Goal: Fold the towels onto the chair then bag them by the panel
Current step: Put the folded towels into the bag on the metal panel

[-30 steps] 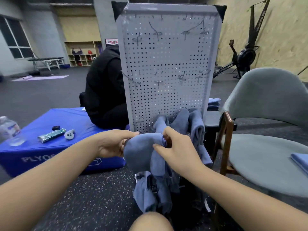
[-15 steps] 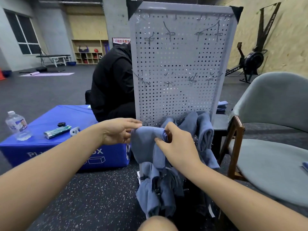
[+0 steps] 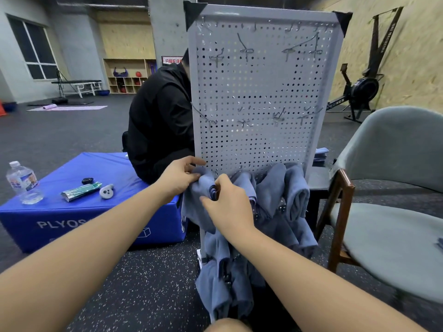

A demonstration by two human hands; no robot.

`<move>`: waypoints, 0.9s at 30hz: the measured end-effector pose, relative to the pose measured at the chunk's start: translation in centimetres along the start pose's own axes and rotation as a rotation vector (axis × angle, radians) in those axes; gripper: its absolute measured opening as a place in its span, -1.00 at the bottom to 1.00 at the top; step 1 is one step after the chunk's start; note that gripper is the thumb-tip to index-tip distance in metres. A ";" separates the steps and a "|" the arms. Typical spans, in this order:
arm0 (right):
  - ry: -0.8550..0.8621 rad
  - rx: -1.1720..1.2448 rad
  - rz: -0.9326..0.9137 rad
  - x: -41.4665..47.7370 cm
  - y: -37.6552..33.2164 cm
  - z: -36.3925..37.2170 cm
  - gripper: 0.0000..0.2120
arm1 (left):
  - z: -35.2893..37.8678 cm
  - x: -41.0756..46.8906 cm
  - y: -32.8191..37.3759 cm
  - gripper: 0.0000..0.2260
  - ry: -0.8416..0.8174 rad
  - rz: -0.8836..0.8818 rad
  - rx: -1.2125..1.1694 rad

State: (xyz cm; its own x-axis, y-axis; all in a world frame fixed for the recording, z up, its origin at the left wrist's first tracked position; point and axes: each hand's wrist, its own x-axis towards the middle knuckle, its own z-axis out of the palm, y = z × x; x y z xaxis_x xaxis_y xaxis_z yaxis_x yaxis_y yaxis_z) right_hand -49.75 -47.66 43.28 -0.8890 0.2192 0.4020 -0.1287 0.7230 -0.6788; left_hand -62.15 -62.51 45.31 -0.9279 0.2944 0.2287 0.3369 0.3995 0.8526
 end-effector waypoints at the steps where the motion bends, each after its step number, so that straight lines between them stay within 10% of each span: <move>1: -0.005 0.000 0.001 0.2 0.1 0.3 -0.67 | 0.1 0.0 -0.6 -0.67 0.014 -0.008 -0.001; 17: -0.223 -0.197 -0.003 0.9 2.5 3.5 -0.78 | 2.5 0.4 -3.3 -0.91 0.234 -0.082 0.349; 27: -0.306 -0.196 -0.041 -0.2 5.7 -2.0 -0.80 | 3.8 -0.4 1.7 -0.95 0.240 0.035 0.127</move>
State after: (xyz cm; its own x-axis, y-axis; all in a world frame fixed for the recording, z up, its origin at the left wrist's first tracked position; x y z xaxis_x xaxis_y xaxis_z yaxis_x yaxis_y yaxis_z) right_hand -49.46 -42.29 40.58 -0.9790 0.0029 0.2039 -0.1066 0.8452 -0.5236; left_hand -60.56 -58.68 44.91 -0.9215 0.1015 0.3749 0.3726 0.5032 0.7797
